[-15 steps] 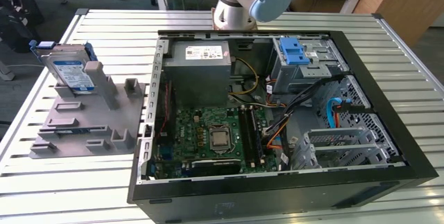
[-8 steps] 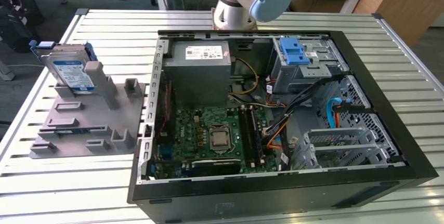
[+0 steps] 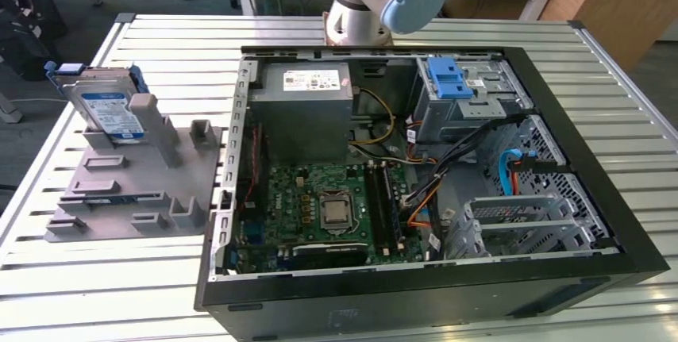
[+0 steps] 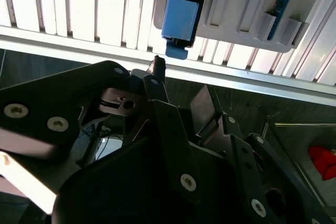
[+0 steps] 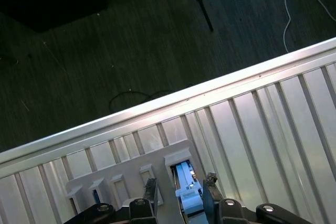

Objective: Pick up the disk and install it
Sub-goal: 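Pick up the disk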

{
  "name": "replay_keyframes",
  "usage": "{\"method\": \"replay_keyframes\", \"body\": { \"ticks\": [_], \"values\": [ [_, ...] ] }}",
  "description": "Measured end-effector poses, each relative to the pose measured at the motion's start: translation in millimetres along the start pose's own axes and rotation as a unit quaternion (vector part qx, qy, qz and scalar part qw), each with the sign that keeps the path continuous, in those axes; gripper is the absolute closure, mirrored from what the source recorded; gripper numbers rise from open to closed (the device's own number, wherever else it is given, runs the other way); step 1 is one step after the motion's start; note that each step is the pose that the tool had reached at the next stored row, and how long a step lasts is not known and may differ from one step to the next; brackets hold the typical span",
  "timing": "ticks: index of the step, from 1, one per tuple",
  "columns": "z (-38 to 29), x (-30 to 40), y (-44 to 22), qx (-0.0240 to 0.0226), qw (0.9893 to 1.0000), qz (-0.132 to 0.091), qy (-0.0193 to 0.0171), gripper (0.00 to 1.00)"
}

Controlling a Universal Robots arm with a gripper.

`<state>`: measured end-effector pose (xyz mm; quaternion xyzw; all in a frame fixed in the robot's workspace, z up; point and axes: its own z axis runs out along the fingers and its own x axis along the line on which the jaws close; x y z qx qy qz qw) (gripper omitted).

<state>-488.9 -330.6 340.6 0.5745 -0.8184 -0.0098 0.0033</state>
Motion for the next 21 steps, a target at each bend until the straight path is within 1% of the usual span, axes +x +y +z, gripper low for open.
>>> {"method": "replay_keyframes", "body": {
  "ticks": [4, 7, 14, 21],
  "values": [
    [-0.1, -0.4, -0.8, 0.0000, 1.0000, -0.002, 0.0000, 0.53],
    [0.0, -0.9, -2.4, 0.0017, 0.9999, -0.010, -0.0007, 0.53],
    [-0.2, -5.0, -13.7, 0.0019, 0.9999, -0.010, -0.0008, 0.53],
    [-0.2, -8.5, -21.9, 0.0019, 0.9999, -0.010, -0.0009, 0.53]
  ]
}}
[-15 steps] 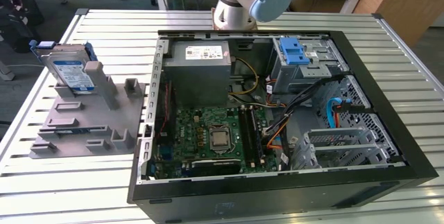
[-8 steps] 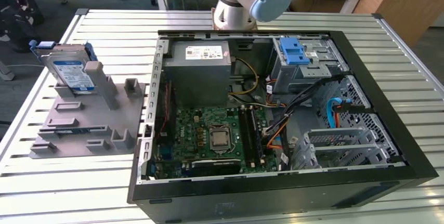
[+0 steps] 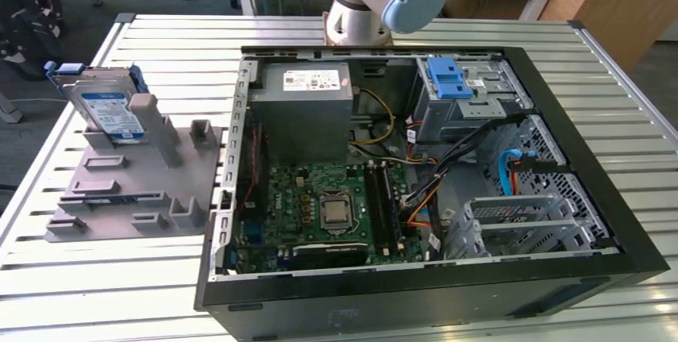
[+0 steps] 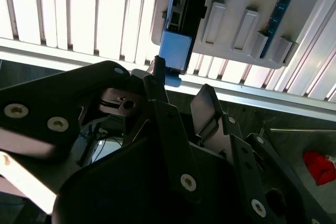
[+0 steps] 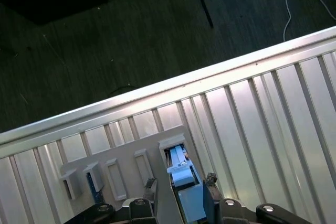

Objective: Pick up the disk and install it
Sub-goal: 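Pick up the disk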

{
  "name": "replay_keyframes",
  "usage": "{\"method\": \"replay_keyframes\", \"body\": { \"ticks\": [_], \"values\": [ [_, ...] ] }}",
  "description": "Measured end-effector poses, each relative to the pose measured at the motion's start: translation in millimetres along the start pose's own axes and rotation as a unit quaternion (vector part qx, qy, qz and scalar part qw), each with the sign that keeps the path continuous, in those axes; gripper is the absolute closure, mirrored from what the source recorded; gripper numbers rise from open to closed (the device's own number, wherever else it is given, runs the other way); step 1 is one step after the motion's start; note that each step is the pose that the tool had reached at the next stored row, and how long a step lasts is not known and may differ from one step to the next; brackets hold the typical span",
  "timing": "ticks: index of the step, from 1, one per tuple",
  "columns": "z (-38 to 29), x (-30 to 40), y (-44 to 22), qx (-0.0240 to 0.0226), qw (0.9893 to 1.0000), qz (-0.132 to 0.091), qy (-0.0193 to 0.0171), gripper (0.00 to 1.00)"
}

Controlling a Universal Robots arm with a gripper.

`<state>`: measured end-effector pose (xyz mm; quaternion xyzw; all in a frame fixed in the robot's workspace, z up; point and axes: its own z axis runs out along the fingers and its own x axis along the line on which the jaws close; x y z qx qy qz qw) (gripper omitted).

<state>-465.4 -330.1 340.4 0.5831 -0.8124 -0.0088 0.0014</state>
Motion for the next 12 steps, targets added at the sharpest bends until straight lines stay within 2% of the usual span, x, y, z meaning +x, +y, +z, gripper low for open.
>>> {"method": "replay_keyframes", "body": {
  "ticks": [3, 6, 8, 12],
  "values": [
    [0.8, -0.2, -0.6, 0.0032, 1.0000, -0.004, -0.0010, 0.53],
    [1.4, -0.2, -0.7, 0.0106, 0.9997, -0.023, -0.0033, 0.53],
    [1.6, -0.4, -1.1, 0.0126, 0.9993, -0.035, -0.0040, 0.53],
    [2.6, -4.3, -12.9, 0.0120, 0.9991, -0.040, -0.0038, 0.53]
  ]
}}
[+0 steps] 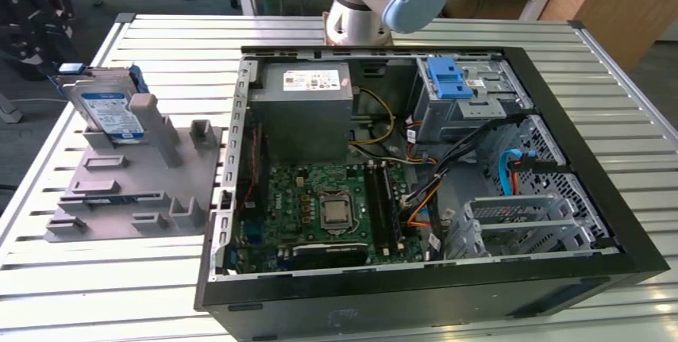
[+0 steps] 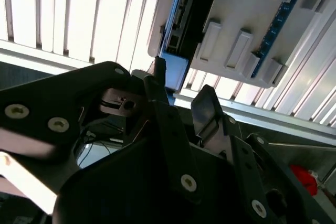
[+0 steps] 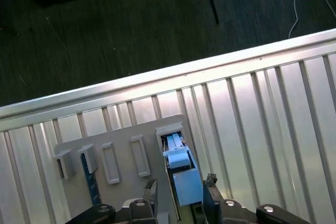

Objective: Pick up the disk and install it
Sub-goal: 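Pick up the disk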

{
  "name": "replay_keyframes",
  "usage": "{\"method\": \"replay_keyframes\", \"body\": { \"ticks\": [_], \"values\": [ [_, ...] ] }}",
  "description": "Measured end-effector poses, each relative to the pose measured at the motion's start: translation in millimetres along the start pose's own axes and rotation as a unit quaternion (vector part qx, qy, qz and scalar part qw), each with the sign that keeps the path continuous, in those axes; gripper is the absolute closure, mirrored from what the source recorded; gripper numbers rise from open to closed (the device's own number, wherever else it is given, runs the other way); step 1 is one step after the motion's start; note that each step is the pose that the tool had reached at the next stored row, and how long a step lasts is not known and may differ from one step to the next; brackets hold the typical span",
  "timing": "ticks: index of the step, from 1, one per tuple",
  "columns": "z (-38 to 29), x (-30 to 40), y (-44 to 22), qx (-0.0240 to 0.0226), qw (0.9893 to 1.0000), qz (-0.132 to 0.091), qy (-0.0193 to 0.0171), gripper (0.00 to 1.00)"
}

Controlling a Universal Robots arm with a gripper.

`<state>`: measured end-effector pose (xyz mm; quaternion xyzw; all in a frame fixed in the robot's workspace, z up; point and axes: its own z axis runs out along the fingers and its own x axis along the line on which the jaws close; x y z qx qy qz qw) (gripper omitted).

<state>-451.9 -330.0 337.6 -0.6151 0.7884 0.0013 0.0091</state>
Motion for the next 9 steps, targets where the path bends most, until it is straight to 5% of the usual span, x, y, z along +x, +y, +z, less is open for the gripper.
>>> {"method": "replay_keyframes", "body": {
  "ticks": [1, 9],
  "values": [
    [1.0, -1.0, -3.9, -0.0022, 1.0000, -0.001, 0.0006, 0.53],
    [3.6, -1.6, -3.4, -0.0042, 0.9985, -0.055, 0.0004, 0.53]
  ]
}}
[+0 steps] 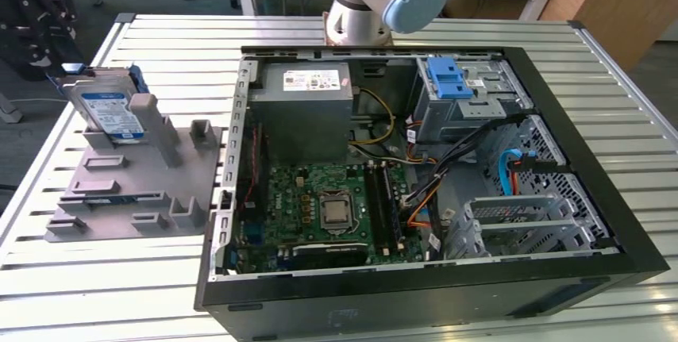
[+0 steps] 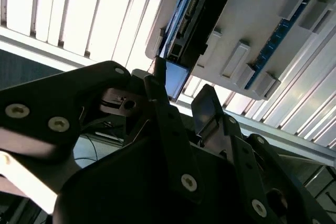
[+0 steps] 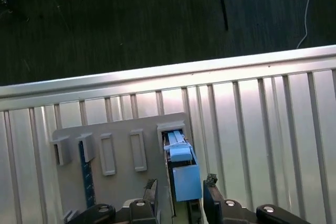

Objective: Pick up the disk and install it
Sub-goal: 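Pick up the disk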

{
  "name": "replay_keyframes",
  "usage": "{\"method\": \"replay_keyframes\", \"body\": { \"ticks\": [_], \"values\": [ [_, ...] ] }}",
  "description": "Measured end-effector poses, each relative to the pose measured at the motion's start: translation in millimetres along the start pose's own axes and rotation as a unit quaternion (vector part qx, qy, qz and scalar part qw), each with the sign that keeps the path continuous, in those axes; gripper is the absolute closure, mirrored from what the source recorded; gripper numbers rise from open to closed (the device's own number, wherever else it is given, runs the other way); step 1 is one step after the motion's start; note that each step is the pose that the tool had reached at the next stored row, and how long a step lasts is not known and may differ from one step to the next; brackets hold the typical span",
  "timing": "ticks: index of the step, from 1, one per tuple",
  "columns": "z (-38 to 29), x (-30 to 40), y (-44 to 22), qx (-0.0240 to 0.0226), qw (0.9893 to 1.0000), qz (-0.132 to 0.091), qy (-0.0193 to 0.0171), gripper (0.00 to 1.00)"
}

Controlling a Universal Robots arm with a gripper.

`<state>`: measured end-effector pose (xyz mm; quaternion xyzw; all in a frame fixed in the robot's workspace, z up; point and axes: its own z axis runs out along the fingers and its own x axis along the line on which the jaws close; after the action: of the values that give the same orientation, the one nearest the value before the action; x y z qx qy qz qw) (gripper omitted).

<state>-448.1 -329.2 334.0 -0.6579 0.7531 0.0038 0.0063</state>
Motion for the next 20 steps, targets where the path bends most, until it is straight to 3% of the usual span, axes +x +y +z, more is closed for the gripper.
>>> {"method": "replay_keyframes", "body": {
  "ticks": [10, 16, 20],
  "values": [
    [1.8, -2.4, 2.1, -0.0001, 1.0000, -0.004, 0.0000, 0.53],
    [5.1, -1.8, 3.8, -0.0006, 0.9997, -0.023, 0.0000, 0.53],
    [10.4, -1.7, 3.8, -0.0005, 0.9997, -0.024, 0.0000, 0.53]
  ]
}}
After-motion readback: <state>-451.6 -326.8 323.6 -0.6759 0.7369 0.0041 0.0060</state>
